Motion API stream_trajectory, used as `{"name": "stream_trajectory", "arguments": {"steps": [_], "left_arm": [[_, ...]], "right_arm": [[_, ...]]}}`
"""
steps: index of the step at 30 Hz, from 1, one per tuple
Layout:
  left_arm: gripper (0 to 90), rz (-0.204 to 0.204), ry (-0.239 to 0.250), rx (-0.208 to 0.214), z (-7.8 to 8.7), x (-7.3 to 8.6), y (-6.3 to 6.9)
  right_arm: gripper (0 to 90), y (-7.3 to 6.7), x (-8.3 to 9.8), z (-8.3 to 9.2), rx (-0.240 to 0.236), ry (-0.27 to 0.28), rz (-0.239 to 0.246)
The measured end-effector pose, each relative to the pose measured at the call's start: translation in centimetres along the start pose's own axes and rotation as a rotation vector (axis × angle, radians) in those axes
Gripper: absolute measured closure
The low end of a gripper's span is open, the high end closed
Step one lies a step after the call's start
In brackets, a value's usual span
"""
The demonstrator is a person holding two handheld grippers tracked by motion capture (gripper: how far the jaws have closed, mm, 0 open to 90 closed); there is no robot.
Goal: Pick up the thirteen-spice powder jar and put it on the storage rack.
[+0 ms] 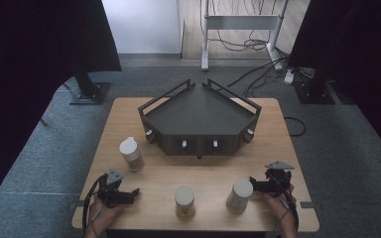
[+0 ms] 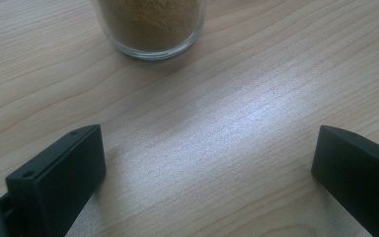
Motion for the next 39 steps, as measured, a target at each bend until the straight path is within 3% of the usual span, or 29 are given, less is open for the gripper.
{"name": "stream_trajectory", "arguments": {"steps": [20, 23, 27, 28, 29, 34, 39], "left_arm": [[0.1, 0.016, 0.005, -0.019, 0.0, 0.0, 0.1], [6.0, 0.009, 0.011, -0.008, 0.1, 0.0, 0.0], [6.1, 0.002, 0.062, 0.002, 0.7, -0.1, -0.1], [6.1, -0.008, 0.1, 0.001, 1.2, -0.1, 0.0], [6.1, -0.008, 0.1, 0.001, 1.2, -0.1, 0.0], [5.4, -0.013, 0.192, 0.022, 2.2, -0.3, -0.1], [5.2, -0.008, 0.23, 0.024, 2.5, -0.6, -0.2]], "right_arm": [[0.0, 0.0, 0.0, 0.0, 0.0, 0.0, 0.0], [0.0, 0.0, 0.0, 0.0, 0.0, 0.0, 0.0], [0.0, 0.0, 0.0, 0.0, 0.0, 0.0, 0.0], [0.0, 0.0, 0.0, 0.0, 0.0, 0.0, 0.0], [0.0, 0.0, 0.0, 0.0, 0.0, 0.0, 0.0], [0.0, 0.0, 0.0, 0.0, 0.0, 0.0, 0.0], [0.0, 0.0, 0.0, 0.0, 0.0, 0.0, 0.0]]}}
Point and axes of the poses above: each handheld gripper's, and its own axes: z roughly backward along the jaws, x roughly out of its underside, y roughly to its right, the point moved 2 cm from there along -z, roughly forward along the jaws, and after that the axes turned 4 degrees about x, right-handed, at the moved point
